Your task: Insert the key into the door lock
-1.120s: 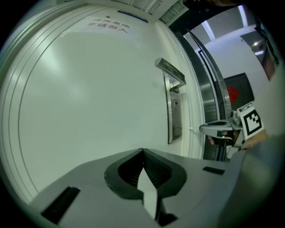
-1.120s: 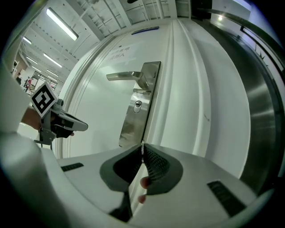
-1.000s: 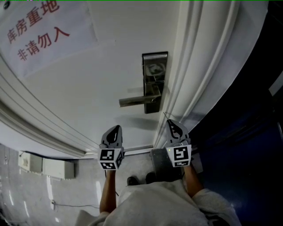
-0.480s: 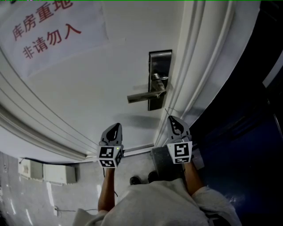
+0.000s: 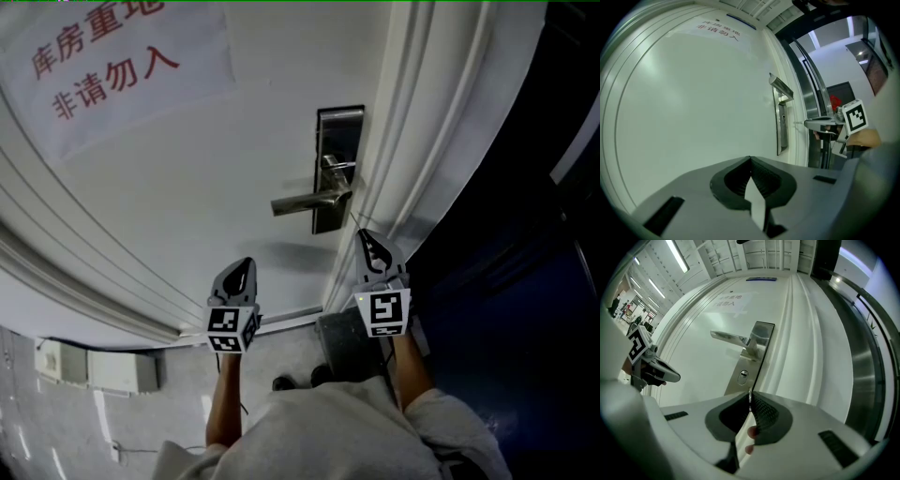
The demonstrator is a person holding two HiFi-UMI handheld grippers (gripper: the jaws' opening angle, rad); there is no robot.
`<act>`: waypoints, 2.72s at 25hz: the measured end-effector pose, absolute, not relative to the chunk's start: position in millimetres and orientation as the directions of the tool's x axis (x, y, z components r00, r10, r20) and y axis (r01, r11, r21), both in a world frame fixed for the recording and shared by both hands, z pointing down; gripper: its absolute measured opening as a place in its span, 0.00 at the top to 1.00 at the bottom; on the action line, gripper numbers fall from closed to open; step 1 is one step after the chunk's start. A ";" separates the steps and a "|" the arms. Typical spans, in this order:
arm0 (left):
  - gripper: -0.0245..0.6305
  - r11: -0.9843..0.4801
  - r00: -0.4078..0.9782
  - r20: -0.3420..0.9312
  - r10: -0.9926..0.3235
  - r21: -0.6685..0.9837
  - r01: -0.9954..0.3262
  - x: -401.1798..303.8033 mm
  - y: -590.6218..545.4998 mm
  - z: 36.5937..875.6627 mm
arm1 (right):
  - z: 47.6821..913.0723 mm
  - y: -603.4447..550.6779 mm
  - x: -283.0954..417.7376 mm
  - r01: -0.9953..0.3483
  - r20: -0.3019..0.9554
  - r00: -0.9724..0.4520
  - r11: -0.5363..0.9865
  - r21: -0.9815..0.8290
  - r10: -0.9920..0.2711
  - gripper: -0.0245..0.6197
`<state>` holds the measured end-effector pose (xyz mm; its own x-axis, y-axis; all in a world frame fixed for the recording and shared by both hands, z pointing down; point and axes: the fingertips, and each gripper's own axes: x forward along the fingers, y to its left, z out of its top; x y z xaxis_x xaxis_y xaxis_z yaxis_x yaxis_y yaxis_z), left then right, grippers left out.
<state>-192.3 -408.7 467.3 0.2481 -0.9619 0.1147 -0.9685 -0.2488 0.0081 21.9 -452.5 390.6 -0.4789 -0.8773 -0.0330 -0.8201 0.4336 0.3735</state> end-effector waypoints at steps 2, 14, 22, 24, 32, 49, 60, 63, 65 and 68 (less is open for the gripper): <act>0.94 -0.248 0.248 0.110 -0.963 0.009 -0.969 -192.9 -408.9 466.1 | 383.7 -453.7 22.0 -0.816 -0.041 -0.476 0.424 0.394 -0.878 0.92; 0.94 -0.257 0.255 0.107 -0.961 0.004 -0.967 -197.5 -404.2 463.2 | 360.9 -451.8 3.2 -0.678 -0.061 -0.488 0.334 0.654 -0.871 0.92; 0.94 -0.257 0.257 0.102 -0.961 0.012 -0.966 -201.5 -399.1 463.2 | 366.5 -448.1 -12.1 -0.504 -0.026 -0.470 0.245 0.828 -0.882 0.92; 0.94 -0.260 0.260 0.101 -0.960 0.014 -0.966 -201.6 -398.1 463.2 | 367.1 -448.9 -13.6 -0.444 -0.027 -0.458 0.202 0.873 -0.889 0.92; 0.94 -0.270 0.270 0.094 -0.958 0.019 -0.963 -199.1 -397.1 462.7 | 374.7 -448.8 -18.9 -0.230 -0.010 -0.444 0.103 0.968 -0.896 0.92; 0.94 -0.271 0.271 0.102 -0.957 0.021 -0.962 -204.6 -395.5 465.8 | 379.3 -457.6 -22.3 -0.127 0.007 -0.416 0.066 0.990 -0.910 0.92; 0.94 -0.277 0.278 0.101 -0.955 0.027 -0.961 -204.5 -399.5 467.2 | 379.4 -465.6 -25.4 -0.070 0.021 -0.391 0.052 0.996 -0.920 0.92; 0.94 -0.283 0.285 0.103 -0.953 0.030 -0.959 -202.2 -400.0 469.2 | 378.2 -466.6 -25.4 -0.063 0.028 -0.374 0.055 0.997 -0.927 0.92; 0.94 -0.286 0.288 0.104 -0.952 0.030 -0.958 -201.3 -400.5 469.8 | 377.2 -468.8 -26.9 -0.047 0.034 -0.359 0.054 0.997 -0.933 0.92; 0.94 -0.289 0.290 0.102 -0.951 0.034 -0.957 -200.2 -401.0 468.8 | 377.5 -471.6 -29.3 -0.032 0.040 -0.353 0.055 0.998 -0.935 0.92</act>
<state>-200.2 -401.0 468.8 0.2904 -0.9515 0.1017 -0.9569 -0.2885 0.0336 -29.3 -471.6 377.5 -0.3532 -0.9347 0.0403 -0.0320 0.0552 0.9980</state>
